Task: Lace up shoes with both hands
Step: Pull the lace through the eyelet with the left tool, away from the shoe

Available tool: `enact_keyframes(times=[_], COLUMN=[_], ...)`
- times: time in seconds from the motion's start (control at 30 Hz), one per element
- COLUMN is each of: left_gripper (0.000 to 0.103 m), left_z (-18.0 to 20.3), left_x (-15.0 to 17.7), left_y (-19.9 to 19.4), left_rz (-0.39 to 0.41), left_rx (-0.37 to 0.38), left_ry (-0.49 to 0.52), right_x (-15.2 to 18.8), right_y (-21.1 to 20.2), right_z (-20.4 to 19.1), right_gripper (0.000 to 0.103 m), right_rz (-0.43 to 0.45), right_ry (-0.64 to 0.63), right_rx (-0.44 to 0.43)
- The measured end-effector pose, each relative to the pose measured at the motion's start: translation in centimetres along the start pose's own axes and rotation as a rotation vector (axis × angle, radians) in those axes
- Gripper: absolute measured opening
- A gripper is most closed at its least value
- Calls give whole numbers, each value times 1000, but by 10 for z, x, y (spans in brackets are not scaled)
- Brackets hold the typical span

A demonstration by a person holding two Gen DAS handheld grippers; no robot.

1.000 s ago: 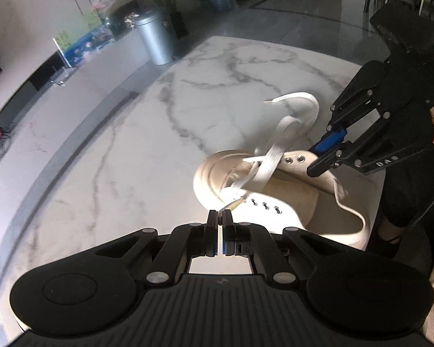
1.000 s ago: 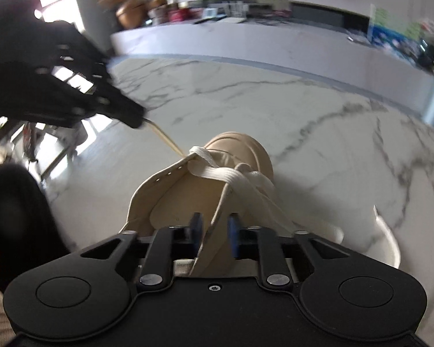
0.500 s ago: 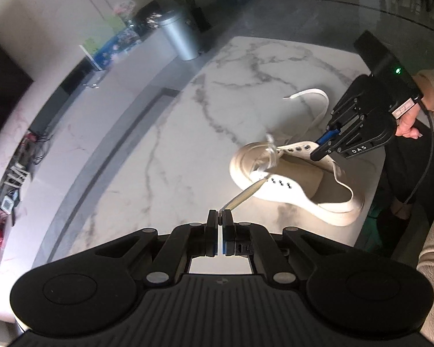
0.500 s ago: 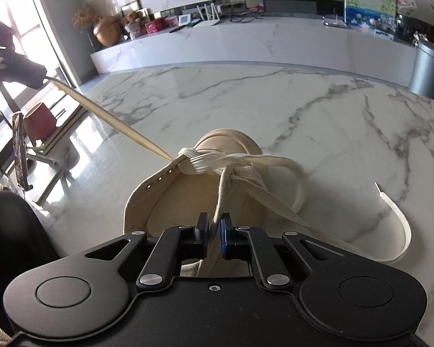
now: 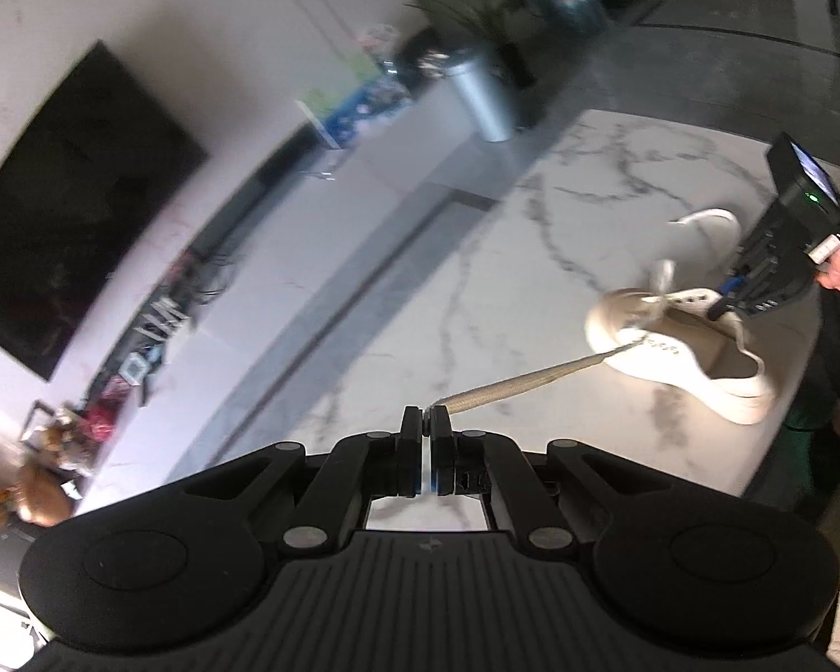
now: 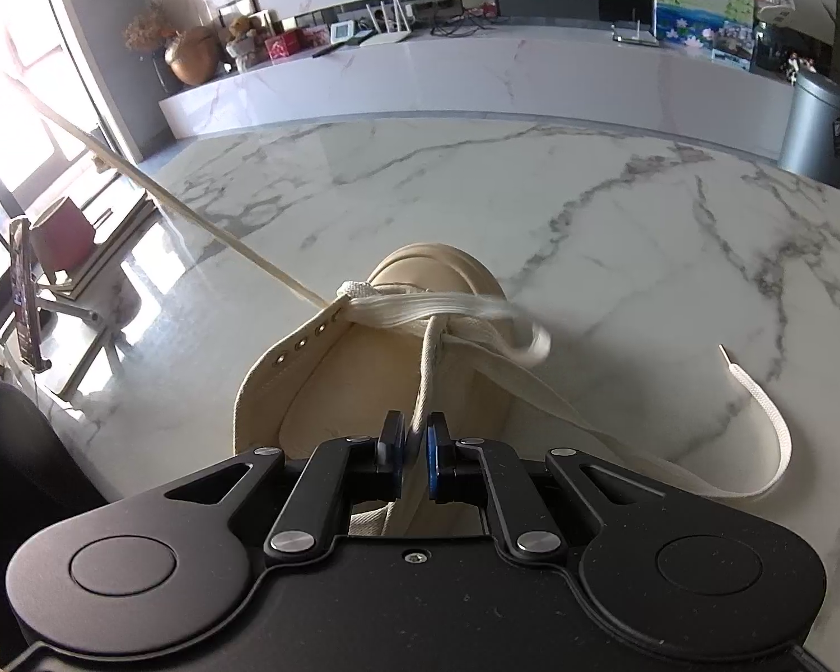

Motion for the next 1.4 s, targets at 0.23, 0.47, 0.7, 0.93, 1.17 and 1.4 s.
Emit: enact_keyframes(times=[0.23, 0.47, 0.7, 0.93, 1.17, 1.4], left_gripper=[2, 2, 2, 2, 2, 2], left_z=[-28, -50, -42, -26, 17, 54], left_x=[7, 18, 18, 16, 13, 5], left_y=[-20, -28, -9, 21, 83, 158], left_rz=[-1, -27, -42, -53, -98, -158], left_rx=[-94, -160, -139, -41, 150, 279], left_ry=[-39, -79, -65, -52, -16, 3], right_x=[0, 0, 0, 1, 1, 2], right_y=[5, 6, 5, 1, -5, -13], right_z=[-3, 0, 1, 1, -1, -1], right_gripper=[6, 6, 6, 6, 7, 7], right_rz=[-18, -24, -26, -18, -7, -7], right_ry=[-1, 5, 0, -1, -3, -14], right_rx=[12, 7, 4, 4, 5, -6])
Point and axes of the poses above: each gripper's, at about its wrist camera, not at the fingertips, and y roughly the way its jaws point, z to its right, x to its underside, the point moved 6 cm from there along y, roughly the way its jaws point, and after that the axes turned 8 degrees about -z, right-handed, at the moved point
